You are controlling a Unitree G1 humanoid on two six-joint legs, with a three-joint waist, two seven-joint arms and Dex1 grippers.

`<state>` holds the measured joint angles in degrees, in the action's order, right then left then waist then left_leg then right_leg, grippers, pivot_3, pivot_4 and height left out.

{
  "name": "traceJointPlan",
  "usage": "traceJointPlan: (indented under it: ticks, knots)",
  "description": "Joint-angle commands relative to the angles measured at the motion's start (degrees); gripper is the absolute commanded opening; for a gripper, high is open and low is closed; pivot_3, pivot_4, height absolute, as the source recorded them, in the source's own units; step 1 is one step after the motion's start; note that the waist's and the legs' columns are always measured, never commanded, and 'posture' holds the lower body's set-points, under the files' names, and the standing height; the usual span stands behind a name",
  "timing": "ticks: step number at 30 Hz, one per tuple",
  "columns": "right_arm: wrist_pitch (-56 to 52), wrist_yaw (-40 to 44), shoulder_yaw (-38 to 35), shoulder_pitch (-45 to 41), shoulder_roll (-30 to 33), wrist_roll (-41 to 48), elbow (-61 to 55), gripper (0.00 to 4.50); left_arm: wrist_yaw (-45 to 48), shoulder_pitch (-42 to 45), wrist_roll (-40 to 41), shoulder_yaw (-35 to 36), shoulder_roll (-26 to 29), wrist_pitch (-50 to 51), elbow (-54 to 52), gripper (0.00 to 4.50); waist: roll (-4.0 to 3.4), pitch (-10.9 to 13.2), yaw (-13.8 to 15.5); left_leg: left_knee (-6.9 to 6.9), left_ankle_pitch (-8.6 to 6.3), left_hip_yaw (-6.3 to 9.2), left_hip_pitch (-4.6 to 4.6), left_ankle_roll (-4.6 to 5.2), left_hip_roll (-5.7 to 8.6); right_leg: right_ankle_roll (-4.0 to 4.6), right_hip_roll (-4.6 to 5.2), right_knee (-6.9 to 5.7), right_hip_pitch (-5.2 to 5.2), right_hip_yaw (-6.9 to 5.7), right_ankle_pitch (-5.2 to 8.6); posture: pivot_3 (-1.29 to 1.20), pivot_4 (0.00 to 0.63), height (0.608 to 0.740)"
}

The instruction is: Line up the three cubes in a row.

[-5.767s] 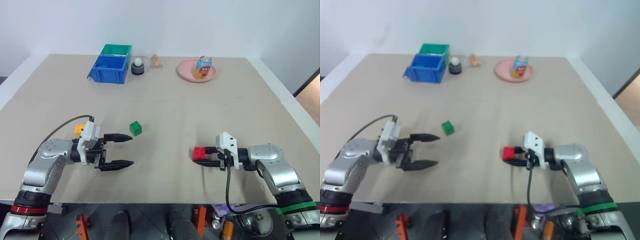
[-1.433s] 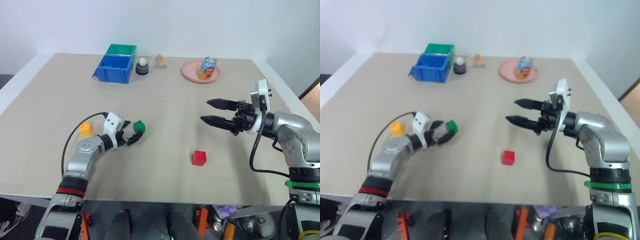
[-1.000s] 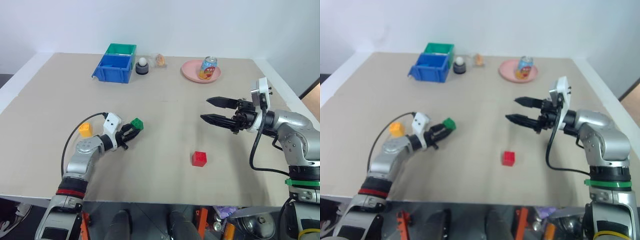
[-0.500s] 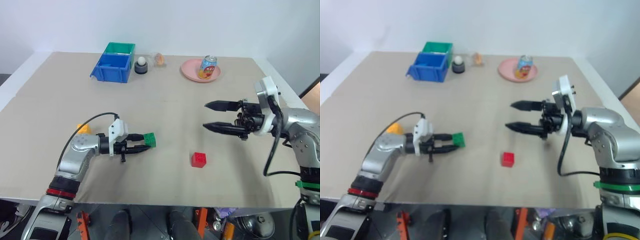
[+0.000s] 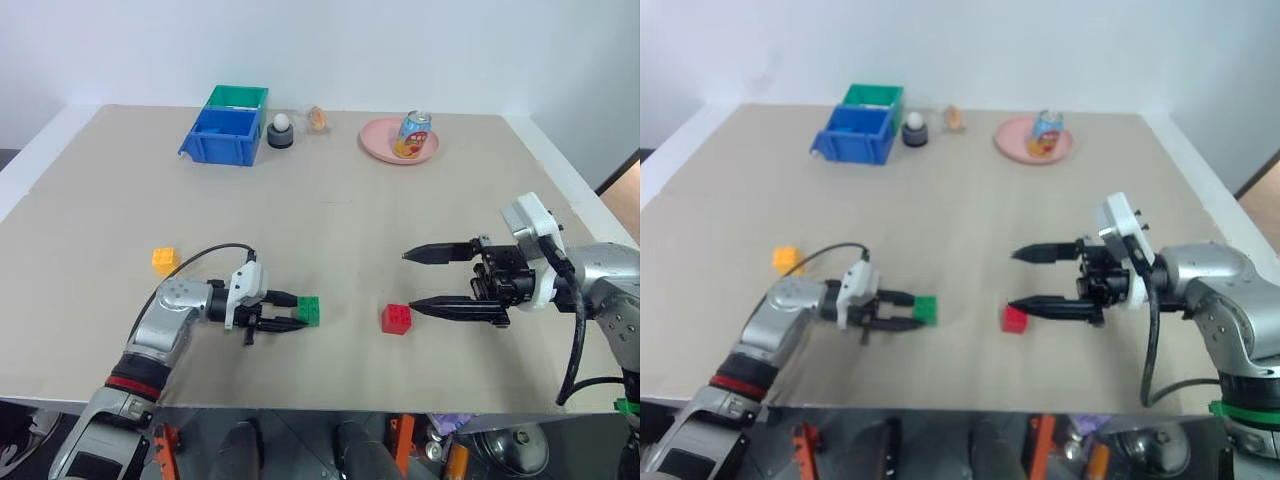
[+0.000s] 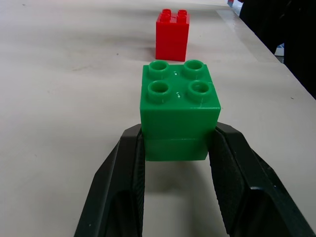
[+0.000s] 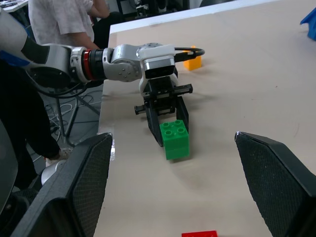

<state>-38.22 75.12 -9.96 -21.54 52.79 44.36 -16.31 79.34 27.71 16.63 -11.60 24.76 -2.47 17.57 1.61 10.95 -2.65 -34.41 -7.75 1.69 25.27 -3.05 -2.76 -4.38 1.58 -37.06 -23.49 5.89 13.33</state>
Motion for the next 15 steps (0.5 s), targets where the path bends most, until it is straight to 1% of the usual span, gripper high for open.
traceJointPlan:
  ticks: [1,7,15]
  knots:
    - [1.62,0.3,-2.11,0.83,1.23,-0.23,-0.75,4.1,0.5,2.39,-1.69,-1.17,-1.18,-3.44,1.87,1.27,0.0,0.0,0.0,0.0,0.0,0.0,0.0,0.0,0.0,0.0,0.0,0.0,0.0,0.0,0.0,0.0,0.15,0.74]
    - [3.22,-0.19,-1.68,2.55,0.73,-1.03,-0.12,4.1,-0.85,5.2,-3.54,-2.4,-4.35,-4.17,4.71,1.27,0.0,0.0,0.03,-0.05,0.0,0.01,0.01,0.0,0.0,-0.01,-0.01,0.0,0.03,-0.01,-0.01,0.0,0.15,0.74]
    - [3.87,-1.26,-1.53,2.67,0.15,-1.18,0.12,4.1,-1.7,6.82,-5.63,-3.9,-6.64,-3.83,6.77,1.27,0.0,0.0,-0.03,-0.04,0.0,0.03,0.01,0.01,0.0,-0.02,-0.03,0.0,0.02,-0.01,-0.01,0.0,0.15,0.74]
